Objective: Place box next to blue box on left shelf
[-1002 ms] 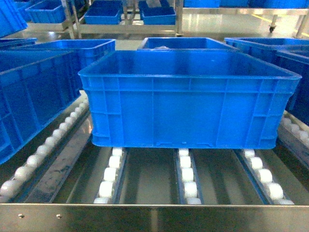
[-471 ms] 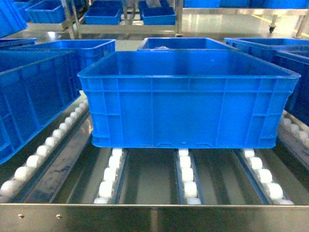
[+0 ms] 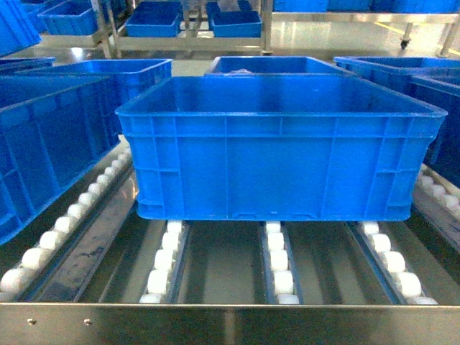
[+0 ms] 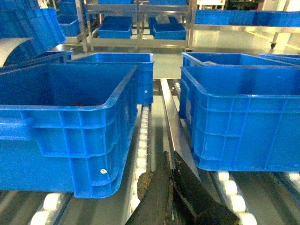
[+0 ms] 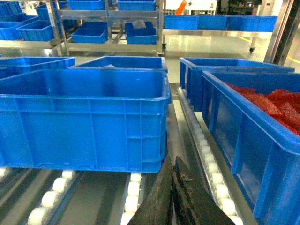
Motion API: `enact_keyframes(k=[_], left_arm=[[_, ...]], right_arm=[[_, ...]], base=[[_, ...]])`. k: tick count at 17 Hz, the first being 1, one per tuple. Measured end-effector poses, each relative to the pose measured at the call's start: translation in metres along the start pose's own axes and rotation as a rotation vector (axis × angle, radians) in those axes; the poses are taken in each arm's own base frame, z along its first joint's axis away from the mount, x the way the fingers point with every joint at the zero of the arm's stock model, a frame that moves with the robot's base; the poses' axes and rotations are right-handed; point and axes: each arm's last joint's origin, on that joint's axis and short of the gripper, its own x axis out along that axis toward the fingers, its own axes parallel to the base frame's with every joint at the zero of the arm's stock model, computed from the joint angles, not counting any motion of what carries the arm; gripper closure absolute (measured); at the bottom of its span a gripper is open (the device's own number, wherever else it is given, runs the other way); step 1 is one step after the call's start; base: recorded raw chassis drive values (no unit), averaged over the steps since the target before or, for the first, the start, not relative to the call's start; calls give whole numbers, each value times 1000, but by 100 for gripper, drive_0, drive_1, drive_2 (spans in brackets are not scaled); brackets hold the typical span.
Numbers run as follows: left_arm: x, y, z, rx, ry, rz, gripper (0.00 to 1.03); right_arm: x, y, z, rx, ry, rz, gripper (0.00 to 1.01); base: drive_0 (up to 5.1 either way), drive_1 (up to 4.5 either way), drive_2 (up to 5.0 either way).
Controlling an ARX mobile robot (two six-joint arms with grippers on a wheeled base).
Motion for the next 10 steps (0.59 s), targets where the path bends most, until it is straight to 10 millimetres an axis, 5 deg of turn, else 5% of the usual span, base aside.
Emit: enact_keyframes(k=[10], left_arm=[[-19, 0, 3, 0, -12, 0, 101]], right_arm=[[-19, 0, 3, 0, -8, 0, 100]], base=[[0, 0, 0]])
